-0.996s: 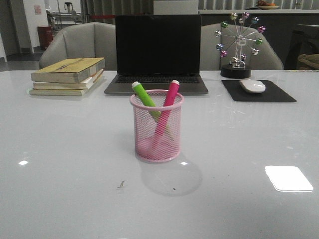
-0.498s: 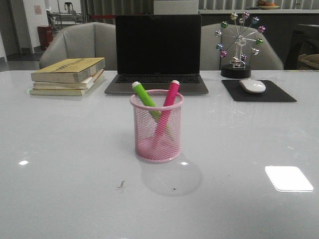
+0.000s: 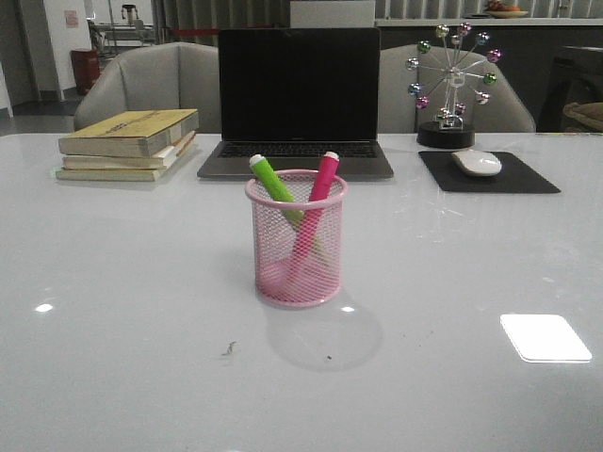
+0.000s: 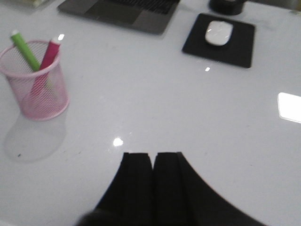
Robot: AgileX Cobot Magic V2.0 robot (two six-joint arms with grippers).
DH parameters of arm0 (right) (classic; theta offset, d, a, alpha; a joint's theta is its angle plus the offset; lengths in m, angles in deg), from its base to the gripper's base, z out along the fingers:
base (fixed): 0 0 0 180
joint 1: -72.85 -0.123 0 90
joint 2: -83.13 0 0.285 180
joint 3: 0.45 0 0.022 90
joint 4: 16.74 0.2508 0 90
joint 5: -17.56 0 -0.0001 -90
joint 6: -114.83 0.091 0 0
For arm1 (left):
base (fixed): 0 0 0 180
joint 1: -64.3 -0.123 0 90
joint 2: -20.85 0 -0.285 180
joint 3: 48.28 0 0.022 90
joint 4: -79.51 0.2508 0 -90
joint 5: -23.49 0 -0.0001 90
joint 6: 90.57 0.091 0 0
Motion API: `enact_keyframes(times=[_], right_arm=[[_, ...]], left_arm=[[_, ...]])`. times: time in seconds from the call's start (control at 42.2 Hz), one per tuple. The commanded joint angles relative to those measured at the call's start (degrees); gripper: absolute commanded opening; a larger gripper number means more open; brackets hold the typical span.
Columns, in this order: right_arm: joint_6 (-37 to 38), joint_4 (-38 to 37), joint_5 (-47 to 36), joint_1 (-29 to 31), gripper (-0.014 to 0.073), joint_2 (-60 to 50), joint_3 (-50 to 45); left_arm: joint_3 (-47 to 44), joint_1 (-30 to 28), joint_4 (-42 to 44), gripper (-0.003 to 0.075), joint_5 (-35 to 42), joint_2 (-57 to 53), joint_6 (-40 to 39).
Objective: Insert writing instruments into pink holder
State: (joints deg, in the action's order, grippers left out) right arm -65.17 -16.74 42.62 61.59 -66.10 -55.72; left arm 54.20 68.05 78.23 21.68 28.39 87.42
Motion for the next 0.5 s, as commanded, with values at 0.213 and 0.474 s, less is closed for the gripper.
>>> enact_keyframes(times=[0.213, 0.474], right_arm=[[-0.4, 3.7, -15.9, 13.0, 0.0057, -21.8, -17.3], [-0.4, 6.5, -26.0, 13.4, 0.0057, -24.7, -23.3]], left_arm=[[-0.2, 0.3, -0.2, 0.0091, 5.2, -1.1, -0.1], [-0.2, 0.3, -0.2, 0.0091, 5.2, -1.1, -0.1]])
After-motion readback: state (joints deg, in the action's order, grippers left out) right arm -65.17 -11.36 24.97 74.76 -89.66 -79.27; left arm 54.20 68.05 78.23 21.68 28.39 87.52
